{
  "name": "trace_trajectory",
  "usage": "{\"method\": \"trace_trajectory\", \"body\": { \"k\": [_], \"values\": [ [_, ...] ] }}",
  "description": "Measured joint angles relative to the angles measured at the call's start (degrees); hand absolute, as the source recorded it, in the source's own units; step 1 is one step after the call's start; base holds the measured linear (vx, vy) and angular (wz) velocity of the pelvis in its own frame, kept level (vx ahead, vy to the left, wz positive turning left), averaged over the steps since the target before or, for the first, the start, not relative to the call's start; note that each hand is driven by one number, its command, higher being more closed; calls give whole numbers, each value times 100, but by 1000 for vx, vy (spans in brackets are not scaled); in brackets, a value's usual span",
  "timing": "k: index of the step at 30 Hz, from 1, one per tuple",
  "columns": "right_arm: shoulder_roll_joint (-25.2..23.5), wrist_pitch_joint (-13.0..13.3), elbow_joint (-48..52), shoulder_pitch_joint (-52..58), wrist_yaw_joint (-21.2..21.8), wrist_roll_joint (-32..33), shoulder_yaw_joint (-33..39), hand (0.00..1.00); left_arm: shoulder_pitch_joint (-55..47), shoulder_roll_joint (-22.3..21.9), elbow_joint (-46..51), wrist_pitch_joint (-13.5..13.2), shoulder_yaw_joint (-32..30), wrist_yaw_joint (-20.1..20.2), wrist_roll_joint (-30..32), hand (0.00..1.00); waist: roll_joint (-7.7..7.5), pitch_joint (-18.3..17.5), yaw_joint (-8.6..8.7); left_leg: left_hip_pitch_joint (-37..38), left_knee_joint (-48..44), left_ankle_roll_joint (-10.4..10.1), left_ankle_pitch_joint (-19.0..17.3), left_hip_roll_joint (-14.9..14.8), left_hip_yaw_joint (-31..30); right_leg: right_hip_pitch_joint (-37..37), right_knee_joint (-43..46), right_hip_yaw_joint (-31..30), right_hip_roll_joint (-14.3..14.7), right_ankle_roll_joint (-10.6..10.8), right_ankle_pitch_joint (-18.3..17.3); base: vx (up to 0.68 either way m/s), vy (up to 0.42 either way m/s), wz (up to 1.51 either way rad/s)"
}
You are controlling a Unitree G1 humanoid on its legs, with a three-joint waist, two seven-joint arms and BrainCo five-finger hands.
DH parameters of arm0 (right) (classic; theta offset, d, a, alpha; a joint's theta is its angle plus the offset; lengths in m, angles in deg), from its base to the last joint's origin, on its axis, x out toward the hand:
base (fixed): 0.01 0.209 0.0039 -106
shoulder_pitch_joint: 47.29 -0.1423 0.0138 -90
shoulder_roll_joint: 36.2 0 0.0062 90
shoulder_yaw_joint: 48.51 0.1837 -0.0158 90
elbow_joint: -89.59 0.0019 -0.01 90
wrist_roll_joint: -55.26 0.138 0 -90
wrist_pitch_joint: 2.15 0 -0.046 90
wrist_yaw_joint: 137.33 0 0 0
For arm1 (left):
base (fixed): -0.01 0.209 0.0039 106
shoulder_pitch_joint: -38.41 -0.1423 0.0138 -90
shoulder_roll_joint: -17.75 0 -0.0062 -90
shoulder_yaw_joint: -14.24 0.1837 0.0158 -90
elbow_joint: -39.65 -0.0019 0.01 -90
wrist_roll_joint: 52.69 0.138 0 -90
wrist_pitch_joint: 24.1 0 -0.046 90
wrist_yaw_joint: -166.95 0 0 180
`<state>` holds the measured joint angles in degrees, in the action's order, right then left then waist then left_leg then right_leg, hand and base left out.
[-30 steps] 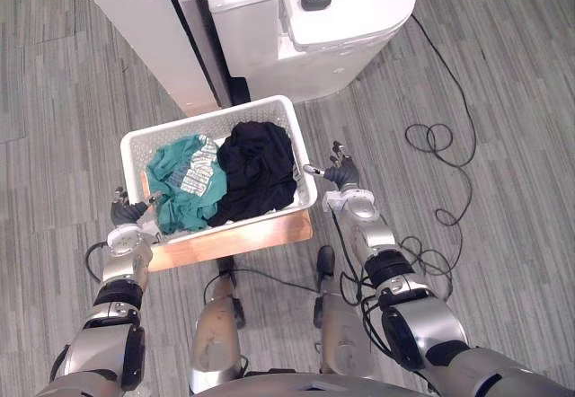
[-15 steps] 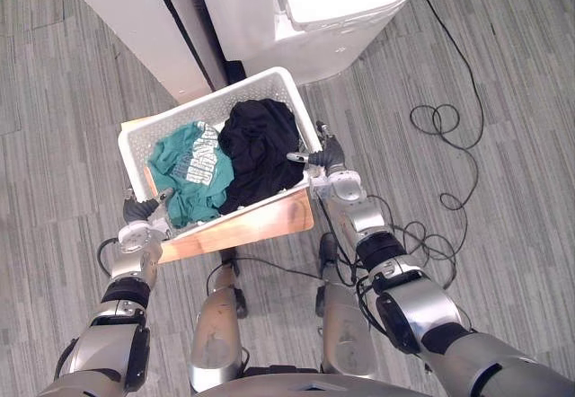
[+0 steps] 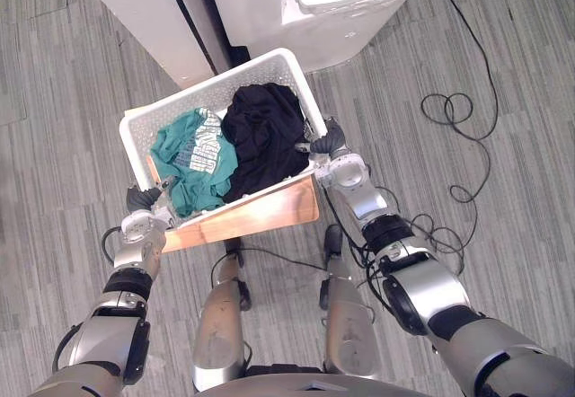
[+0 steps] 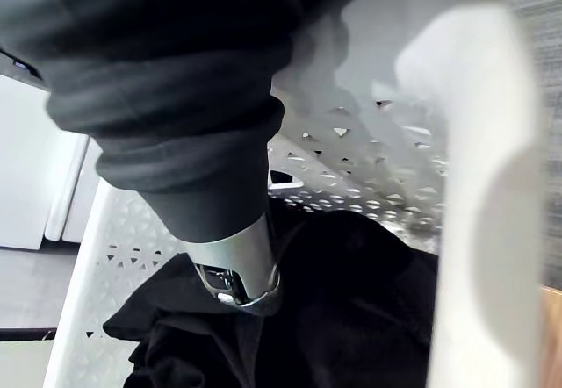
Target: Pick up the laundry basket with both hands and put the clothes into the washing machine.
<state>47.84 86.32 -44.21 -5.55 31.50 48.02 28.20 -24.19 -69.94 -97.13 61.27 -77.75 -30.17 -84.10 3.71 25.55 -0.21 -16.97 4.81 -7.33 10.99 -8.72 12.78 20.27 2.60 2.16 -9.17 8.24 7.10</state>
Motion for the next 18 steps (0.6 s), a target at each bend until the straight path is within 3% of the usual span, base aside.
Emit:
{"method": "trace_trajectory", "body": {
  "k": [18],
  "values": [
    [19, 76, -56, 81, 3, 255, -220, 100, -1, 102, -181, 130, 155, -170, -94, 100, 2, 1, 25, 118, -30, 19, 37, -10, 131, -37, -23, -123, 1, -6, 65, 2, -11, -4]
  ]
}}
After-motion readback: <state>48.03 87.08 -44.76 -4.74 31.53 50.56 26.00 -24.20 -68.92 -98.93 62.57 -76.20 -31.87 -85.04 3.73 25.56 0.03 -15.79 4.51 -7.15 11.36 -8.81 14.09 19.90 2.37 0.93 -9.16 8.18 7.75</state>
